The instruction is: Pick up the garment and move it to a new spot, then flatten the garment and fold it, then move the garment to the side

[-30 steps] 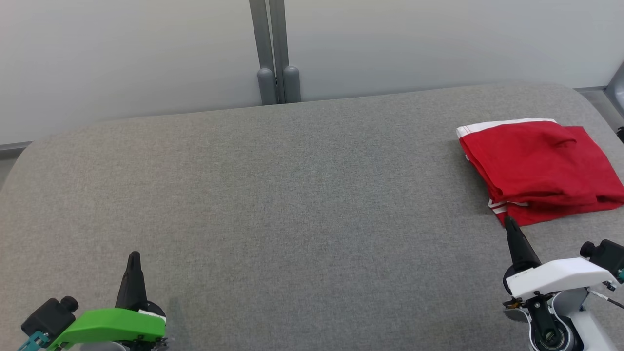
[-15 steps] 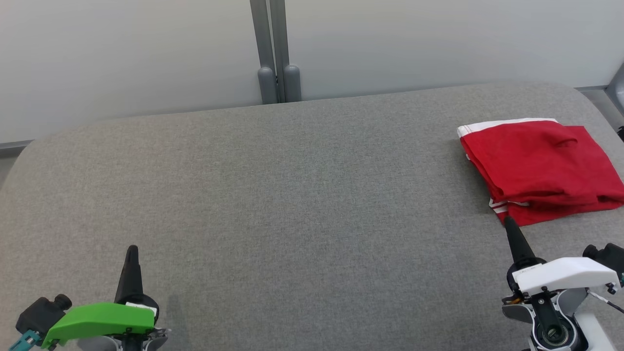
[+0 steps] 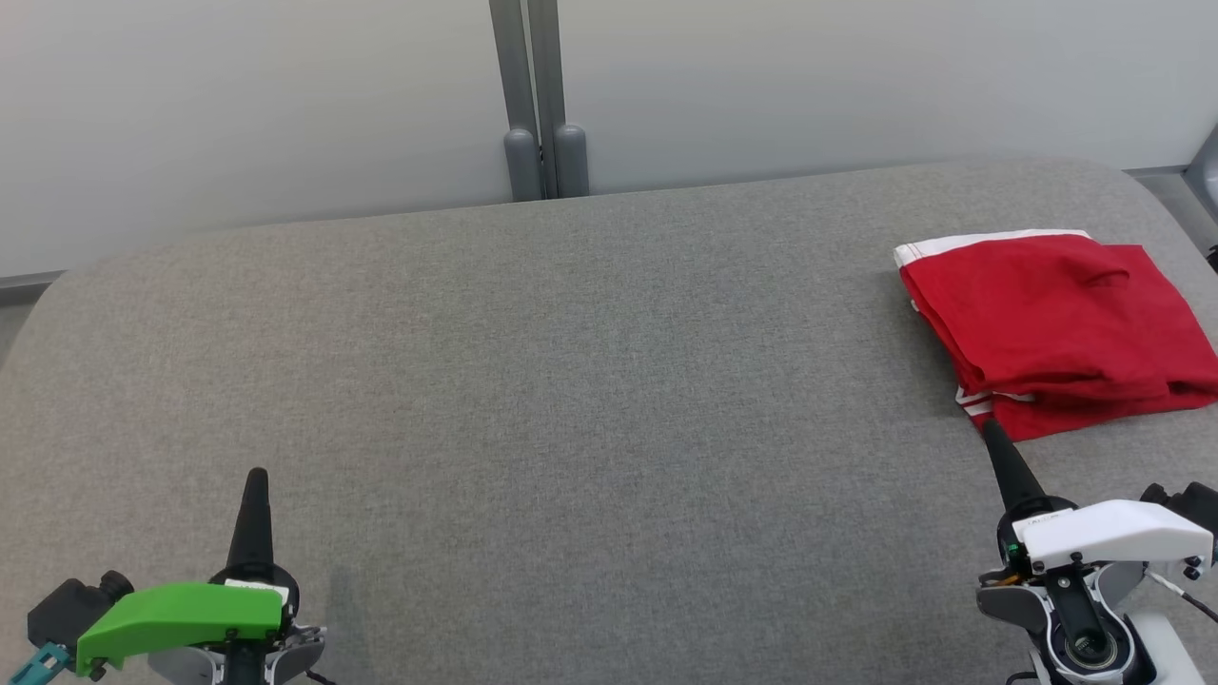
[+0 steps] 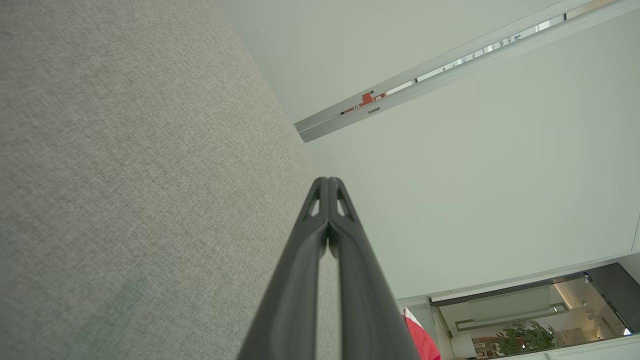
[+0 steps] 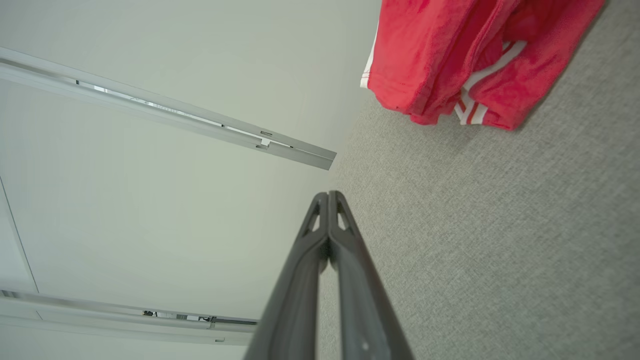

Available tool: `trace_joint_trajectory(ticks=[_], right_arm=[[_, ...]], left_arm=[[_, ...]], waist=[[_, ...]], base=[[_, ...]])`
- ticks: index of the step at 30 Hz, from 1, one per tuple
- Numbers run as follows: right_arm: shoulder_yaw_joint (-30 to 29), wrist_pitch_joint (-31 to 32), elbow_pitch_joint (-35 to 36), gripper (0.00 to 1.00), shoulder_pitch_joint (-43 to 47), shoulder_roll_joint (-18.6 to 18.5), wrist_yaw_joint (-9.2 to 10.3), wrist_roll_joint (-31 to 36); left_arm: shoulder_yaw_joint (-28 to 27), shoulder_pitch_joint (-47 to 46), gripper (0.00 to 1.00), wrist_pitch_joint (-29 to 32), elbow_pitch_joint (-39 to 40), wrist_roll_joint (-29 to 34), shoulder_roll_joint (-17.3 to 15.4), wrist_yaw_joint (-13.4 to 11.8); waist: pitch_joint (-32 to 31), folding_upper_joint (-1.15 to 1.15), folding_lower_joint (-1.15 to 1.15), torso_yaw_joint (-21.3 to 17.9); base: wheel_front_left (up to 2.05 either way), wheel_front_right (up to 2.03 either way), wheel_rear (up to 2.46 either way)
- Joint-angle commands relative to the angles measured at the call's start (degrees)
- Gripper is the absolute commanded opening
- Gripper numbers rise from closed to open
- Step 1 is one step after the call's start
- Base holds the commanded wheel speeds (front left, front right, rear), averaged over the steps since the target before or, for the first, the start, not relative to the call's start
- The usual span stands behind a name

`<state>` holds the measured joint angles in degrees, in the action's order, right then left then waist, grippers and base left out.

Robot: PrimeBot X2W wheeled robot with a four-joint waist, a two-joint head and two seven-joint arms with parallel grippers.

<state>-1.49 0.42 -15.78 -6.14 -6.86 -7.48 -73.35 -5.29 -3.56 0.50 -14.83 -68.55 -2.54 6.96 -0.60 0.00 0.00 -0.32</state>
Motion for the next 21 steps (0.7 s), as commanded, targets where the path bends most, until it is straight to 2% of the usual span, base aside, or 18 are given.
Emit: trace_joint_trajectory(ticks=[1, 21], right_arm=[[-0.57, 0.42, 0.64, 0.00, -0.98, 0.02, -0.03, -1.28], [-2.68, 3.09, 1.02, 0.00, -1.03, 1.78, -0.03, -9.18]], left_arm=[[-0.27, -1.51, 0.00, 0.42, 0.71, -1.77, -0.41, -0.20], [-0.84, -2.37, 0.00, 2.98, 1.00, -11.55, -0.47, -0.19]], waist=[[0.02, 0.00, 0.00, 0.01], [0.23, 0.00, 0.00, 0.13]], base=[[0.00, 0.00, 0.00], [0.00, 0.00, 0.00]])
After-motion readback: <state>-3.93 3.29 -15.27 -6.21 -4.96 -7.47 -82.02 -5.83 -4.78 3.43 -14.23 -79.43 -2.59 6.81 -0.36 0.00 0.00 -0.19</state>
